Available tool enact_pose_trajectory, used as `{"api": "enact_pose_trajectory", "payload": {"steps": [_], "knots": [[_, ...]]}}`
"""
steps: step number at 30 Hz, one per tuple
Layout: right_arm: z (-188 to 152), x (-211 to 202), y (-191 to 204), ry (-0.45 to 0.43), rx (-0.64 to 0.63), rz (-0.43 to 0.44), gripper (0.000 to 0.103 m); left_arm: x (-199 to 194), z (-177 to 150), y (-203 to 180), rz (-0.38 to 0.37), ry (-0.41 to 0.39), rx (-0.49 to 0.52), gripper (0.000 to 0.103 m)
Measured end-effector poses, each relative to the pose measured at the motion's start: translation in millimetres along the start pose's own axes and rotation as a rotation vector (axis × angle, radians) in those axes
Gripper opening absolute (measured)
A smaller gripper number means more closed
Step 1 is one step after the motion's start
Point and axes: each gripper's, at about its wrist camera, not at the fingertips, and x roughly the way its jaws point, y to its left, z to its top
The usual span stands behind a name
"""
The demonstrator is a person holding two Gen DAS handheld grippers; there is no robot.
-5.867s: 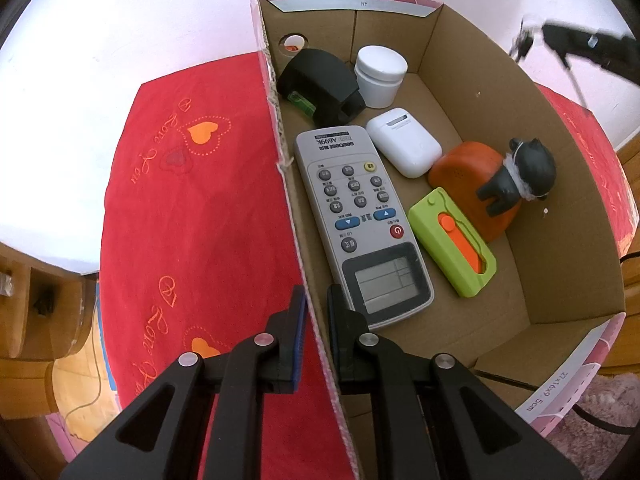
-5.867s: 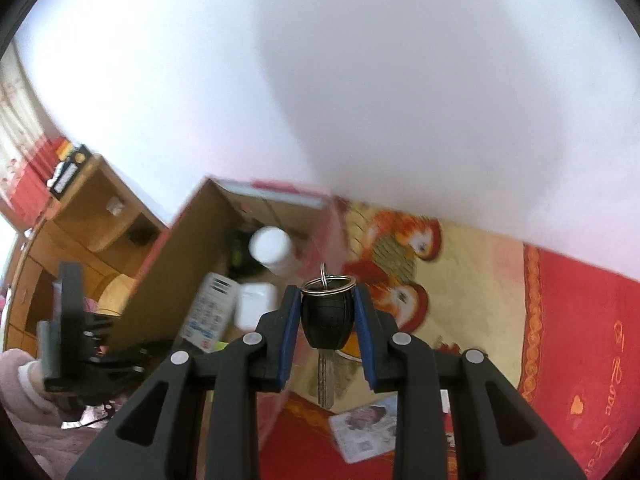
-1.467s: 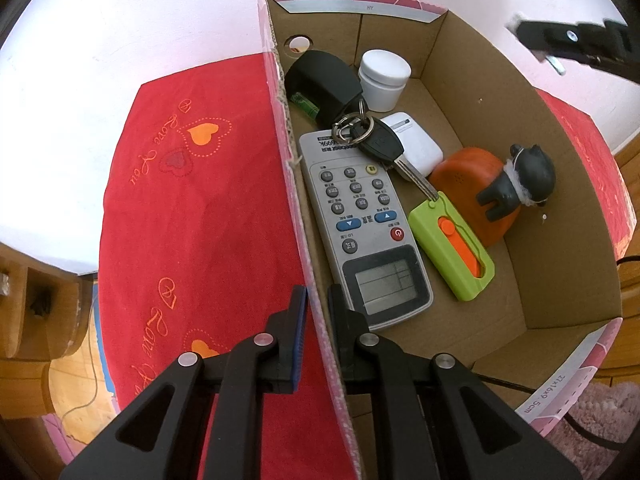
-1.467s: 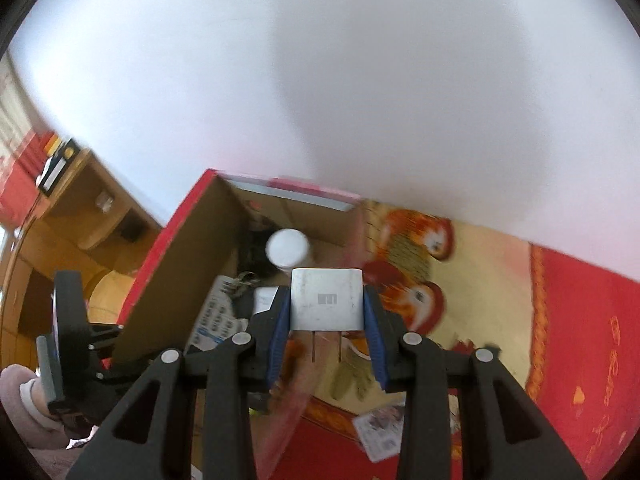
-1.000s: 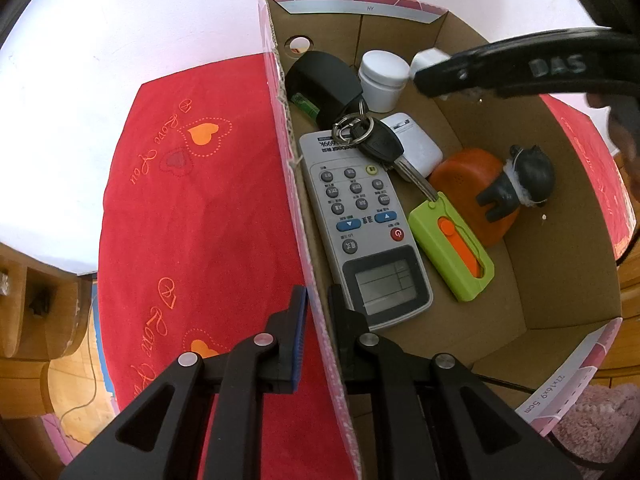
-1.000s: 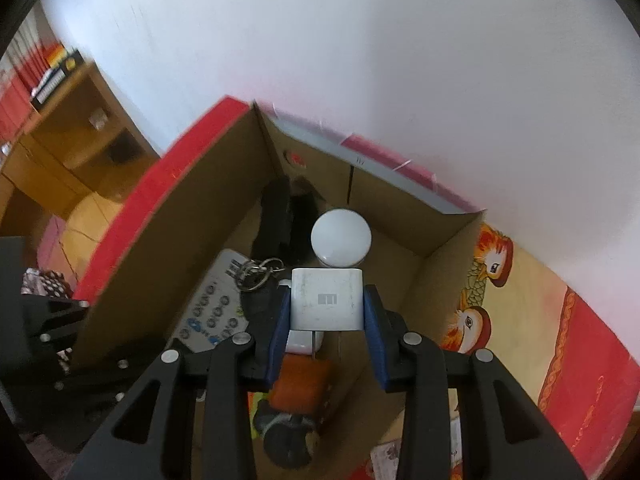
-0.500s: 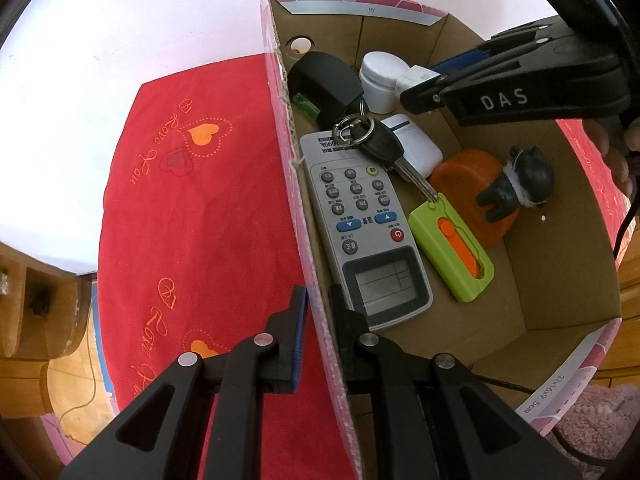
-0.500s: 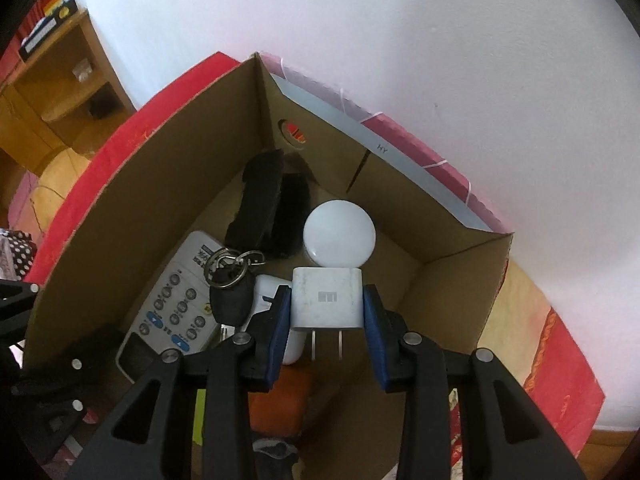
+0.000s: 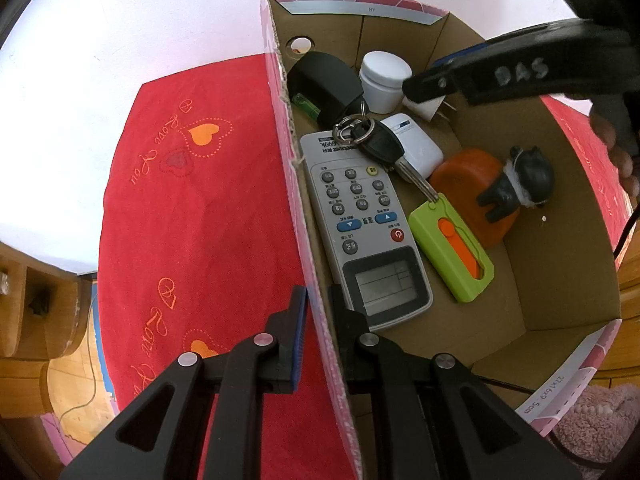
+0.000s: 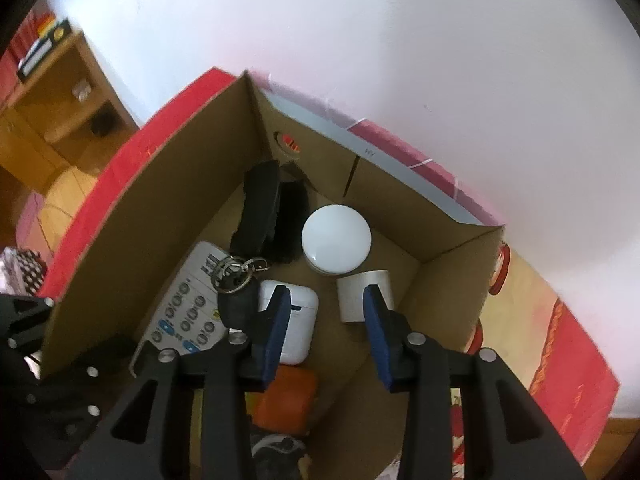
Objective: Organize objects
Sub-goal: 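Carry the charger plug into the box and release it beside the jar, then move the right tool back over the red lighter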
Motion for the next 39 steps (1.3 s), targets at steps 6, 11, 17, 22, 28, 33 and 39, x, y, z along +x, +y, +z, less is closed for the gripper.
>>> {"api": "enact_pose_trajectory", "payload": {"steps": [6,11,17,22,28,33,39], "knots": [[-10.2,-27.2,-20.6,-0.069,0.087,0.064,0.038,-1.4,-0.2,2.1,-0.001,0.000,-0.001,0.010],[-29.0,-54.4,-44.9,-0.124,0.174,0.088,0.038,-1.4,-0.4,1.8,-0.001,0.000,-0.003,0.010],[-48.1,-73.8,-75.4,-0.188,0.302,0.062,0.038,-9.0,1.8,6.6,-0.004,-0.001,-0.004,0.010],[-82.0,-67.2,-115.1,-0.149,0.423,-0.014,0.038,-8.8,-1.9,12.1,-0.002,0.001,0.002,0.010],[-115.6,-30.5,-142.5,-0.069,0.541,-0.042,0.038,-5.8,-0.1,15.4,0.000,0.002,0.003,0.010],[-130.1,-4.1,-149.5,-0.027,0.579,-0.044,0.038,4.1,-6.9,30.0,0.000,0.002,0.004,0.010],[-139.8,19.0,-157.3,0.014,0.606,-0.045,0.038,4.1,-6.3,30.1,-0.001,0.002,0.002,0.010]]}}
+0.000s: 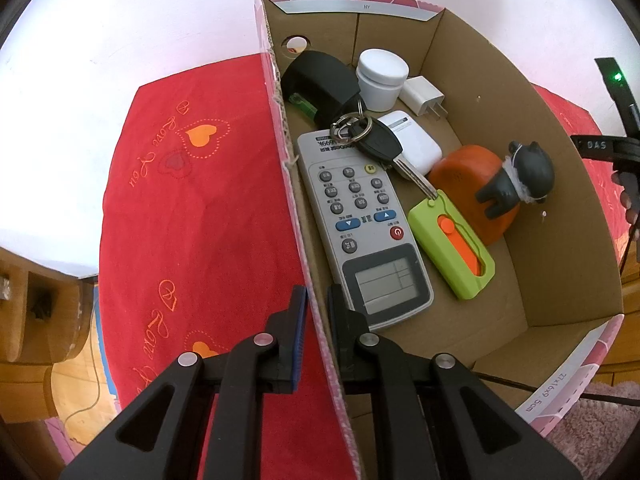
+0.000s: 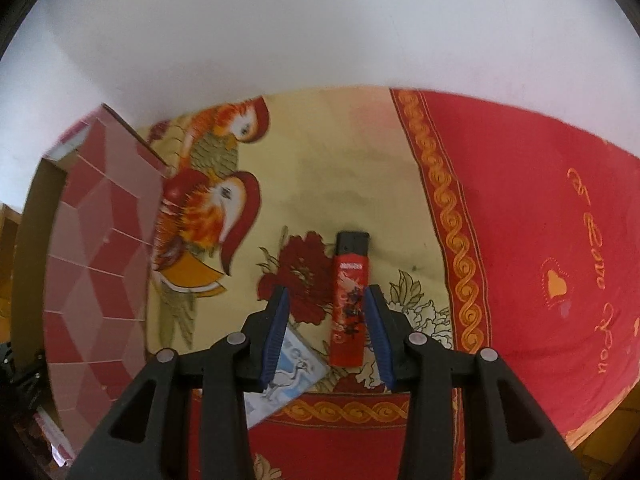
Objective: Organize objects
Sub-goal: 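Move the right tool back over the red lighter, then close the right gripper on the red lighter, then lift the red lighter and carry it into the box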
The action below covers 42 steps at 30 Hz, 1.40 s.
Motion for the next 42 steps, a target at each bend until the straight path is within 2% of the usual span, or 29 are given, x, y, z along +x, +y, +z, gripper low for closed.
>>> {"api": "enact_pose_trajectory", "payload": {"steps": [8,14,23,24,27,30,36,40,42], "knots": [[-2.2,12.1,-5.1,0.012,0.011,-0.016,0.038,0.5,-1.1,-0.3,0.001,0.000,0.000,0.010],[-2.5,15.8,3.0,0.009,-0.034,-0.064,0.038,0.4,-1.3,-0.3,0.001,0.000,0.000,0.010],[-3.9,18.5,0.5,0.006,-0.015,-0.066,0.038,0.5,-1.4,0.5,-0.001,-0.001,-0.003,0.010],[-4.5,18.6,0.3,0.003,-0.016,-0.066,0.036,0.3,-1.6,0.6,0.000,-0.001,-0.002,0.010],[-5.4,18.5,0.1,-0.004,-0.019,-0.061,0.019,0.1,-1.7,0.9,0.000,-0.001,-0.002,0.010],[-6.7,18.9,-0.4,-0.007,-0.023,-0.061,0.019,0.3,-1.8,0.7,0.000,-0.001,-0.002,0.010],[-9.8,5.1,-7.2,-0.039,0.030,0.010,0.018,0.6,-2.0,0.6,0.000,-0.002,-0.003,0.010],[-7.7,-21.1,5.3,-0.096,-0.018,0.033,0.018,1.2,-1.4,1.5,0.000,-0.002,-0.003,0.010],[4.0,-30.6,16.0,-0.120,-0.036,0.048,0.019,1.3,-1.2,1.5,0.000,-0.002,-0.004,0.010]]}}
